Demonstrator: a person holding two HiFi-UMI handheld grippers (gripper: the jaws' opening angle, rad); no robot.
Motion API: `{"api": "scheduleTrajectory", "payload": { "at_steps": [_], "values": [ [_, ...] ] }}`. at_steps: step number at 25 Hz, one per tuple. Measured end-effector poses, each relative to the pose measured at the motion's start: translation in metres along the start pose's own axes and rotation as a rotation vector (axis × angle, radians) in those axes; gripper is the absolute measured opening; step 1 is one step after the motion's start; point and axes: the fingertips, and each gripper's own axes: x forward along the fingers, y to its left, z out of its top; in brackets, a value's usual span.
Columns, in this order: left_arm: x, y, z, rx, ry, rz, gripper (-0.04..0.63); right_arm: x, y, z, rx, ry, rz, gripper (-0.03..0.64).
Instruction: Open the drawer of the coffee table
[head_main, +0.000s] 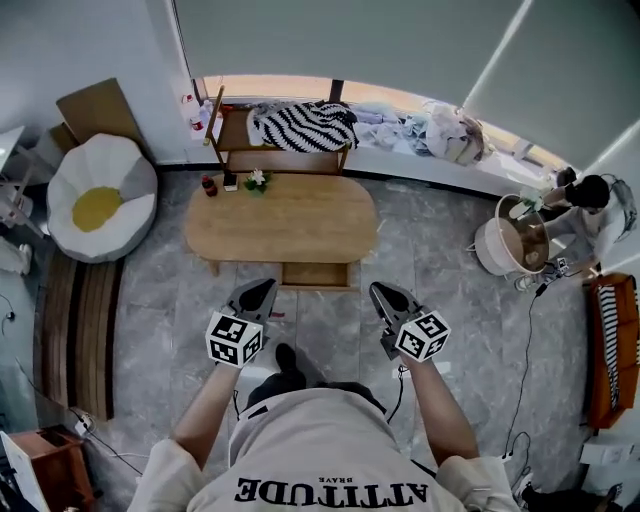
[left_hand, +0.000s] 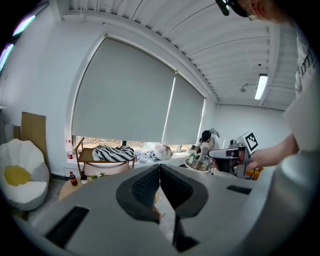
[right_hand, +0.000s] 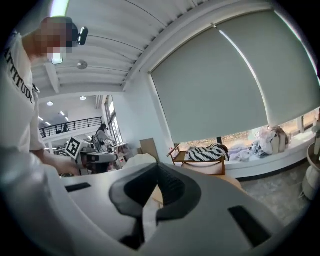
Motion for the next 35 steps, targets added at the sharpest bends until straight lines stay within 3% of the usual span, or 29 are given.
{"api": "scheduleTrajectory", "payload": {
  "at_steps": [7,18,25,35],
  "values": [
    [-0.030,-0.049,-0.002,0.006,-0.045,0.054,0.020,-0.063,0.011,0.011,-0.067,-0.072,-0.091,0.018],
    [-0.079,-0.106,-0.016,0.036,-0.025,0.106,0.020,-0.123,0.031,0.001,-0.179,-0.039,-0.091,0.018],
    [-0.103,-0.105,-0.014,0.088,-0.020,0.112,0.020,-0.132,0.031,0.010,-0.208,-0.061,-0.142,0.018],
    [-0.116,-0.073,0.001,0.084,-0.039,0.103,0.020,-0.116,0.037,0.025,-0.226,-0.058,-0.194,0.018]
  ]
}}
